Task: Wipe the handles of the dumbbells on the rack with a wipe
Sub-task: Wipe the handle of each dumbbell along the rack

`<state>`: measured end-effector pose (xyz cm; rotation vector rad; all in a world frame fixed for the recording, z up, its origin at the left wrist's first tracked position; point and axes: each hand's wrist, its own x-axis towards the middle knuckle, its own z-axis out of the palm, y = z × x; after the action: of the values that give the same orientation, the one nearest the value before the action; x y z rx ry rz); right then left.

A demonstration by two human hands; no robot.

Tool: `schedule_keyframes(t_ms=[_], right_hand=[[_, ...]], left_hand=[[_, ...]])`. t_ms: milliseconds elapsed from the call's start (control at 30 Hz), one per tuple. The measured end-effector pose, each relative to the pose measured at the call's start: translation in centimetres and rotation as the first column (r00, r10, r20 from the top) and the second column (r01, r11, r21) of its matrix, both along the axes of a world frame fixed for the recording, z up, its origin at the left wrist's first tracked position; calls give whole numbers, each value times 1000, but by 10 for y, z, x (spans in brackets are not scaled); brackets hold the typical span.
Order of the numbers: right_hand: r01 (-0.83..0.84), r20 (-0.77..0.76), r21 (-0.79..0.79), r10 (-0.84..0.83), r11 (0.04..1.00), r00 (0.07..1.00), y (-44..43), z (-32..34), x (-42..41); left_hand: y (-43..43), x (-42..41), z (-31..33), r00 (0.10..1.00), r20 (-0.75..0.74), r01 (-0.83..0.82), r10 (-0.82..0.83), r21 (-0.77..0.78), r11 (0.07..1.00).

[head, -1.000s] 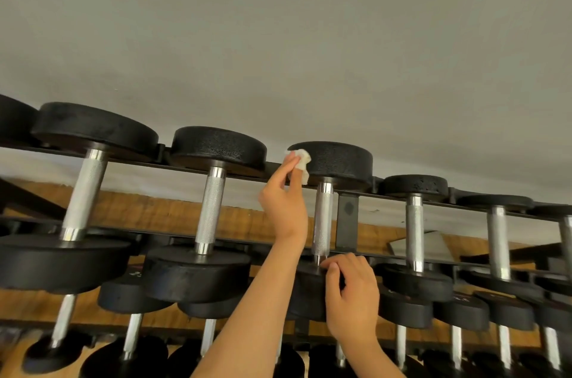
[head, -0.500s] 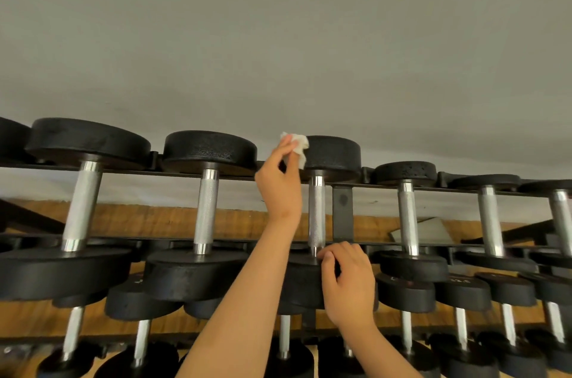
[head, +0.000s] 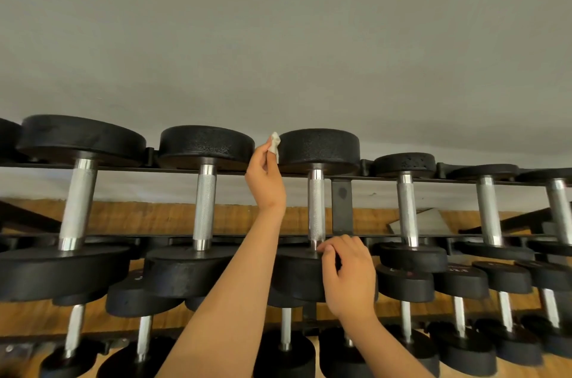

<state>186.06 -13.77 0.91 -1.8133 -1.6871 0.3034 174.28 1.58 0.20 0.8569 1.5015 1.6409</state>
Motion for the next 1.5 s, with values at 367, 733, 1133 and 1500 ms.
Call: schedule_keyframes(t_ms=[367,733,1133,1500], right_hand=[[3,-1,15,-3,1000,1000,1,-1,-1],[-7,14,14,7,1000,1000,1,-1,-1],[-7,27,4,7,1000,1000,1,0,-1],[-16,29,42,15,999,999,1,-1,-1]], left_hand=[[-7,-2,-17,1000,-26,-10,8,-98,995],[1,-8,-30,987,120,123,-104,-159,980],[-13,-11,-21,977,209,100,-43,-269,958],[-45,10,0,873,-267,353,-408,-231,907]])
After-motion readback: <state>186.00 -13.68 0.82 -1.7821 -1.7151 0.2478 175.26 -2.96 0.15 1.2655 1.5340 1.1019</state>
